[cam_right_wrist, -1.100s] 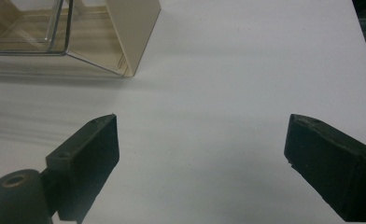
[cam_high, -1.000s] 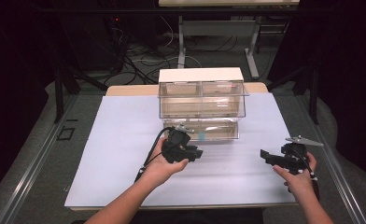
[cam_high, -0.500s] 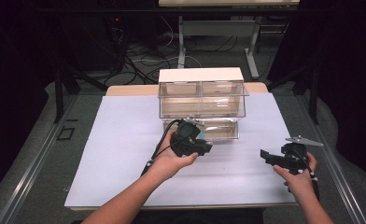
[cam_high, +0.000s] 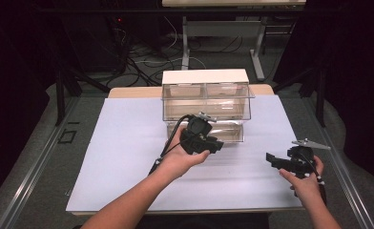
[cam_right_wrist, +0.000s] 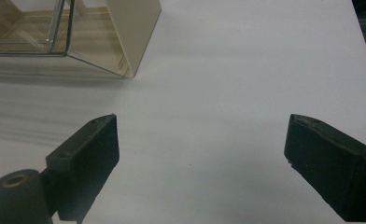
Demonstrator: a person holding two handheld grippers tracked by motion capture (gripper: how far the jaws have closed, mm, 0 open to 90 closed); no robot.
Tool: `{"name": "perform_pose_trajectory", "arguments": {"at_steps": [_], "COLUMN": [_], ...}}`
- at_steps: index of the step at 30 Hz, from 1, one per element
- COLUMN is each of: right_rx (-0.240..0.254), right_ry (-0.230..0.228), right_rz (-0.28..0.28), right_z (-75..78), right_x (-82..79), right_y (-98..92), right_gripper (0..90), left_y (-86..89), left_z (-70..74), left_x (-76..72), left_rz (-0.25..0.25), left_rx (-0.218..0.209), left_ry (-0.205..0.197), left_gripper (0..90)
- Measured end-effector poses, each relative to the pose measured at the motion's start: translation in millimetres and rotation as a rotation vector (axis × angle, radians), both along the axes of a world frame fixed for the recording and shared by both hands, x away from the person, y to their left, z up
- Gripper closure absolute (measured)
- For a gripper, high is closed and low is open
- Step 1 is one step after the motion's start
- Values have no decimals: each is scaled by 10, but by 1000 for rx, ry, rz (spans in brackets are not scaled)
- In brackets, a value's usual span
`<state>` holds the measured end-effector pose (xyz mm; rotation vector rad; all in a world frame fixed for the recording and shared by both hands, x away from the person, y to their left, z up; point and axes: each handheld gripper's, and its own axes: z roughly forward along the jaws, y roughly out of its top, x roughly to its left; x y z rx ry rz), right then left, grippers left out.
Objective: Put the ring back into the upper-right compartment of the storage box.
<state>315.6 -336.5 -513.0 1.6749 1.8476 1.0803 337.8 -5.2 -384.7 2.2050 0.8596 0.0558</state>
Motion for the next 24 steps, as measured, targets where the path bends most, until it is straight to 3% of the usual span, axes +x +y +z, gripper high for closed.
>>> {"name": "perform_pose_trajectory", "arguments": {"at_steps": [24], "right_rx": [2], "right_ry": [5], "right_rz": [5], "right_z": [-7], "right_x": [4], "right_y": [-2], "right_gripper": [98], "left_y": [-101], "left_z": [361], "left_x": [171], "left_rz": [5], "left_rx": [-13], "left_ry": [-15], "left_gripper": [700]}}
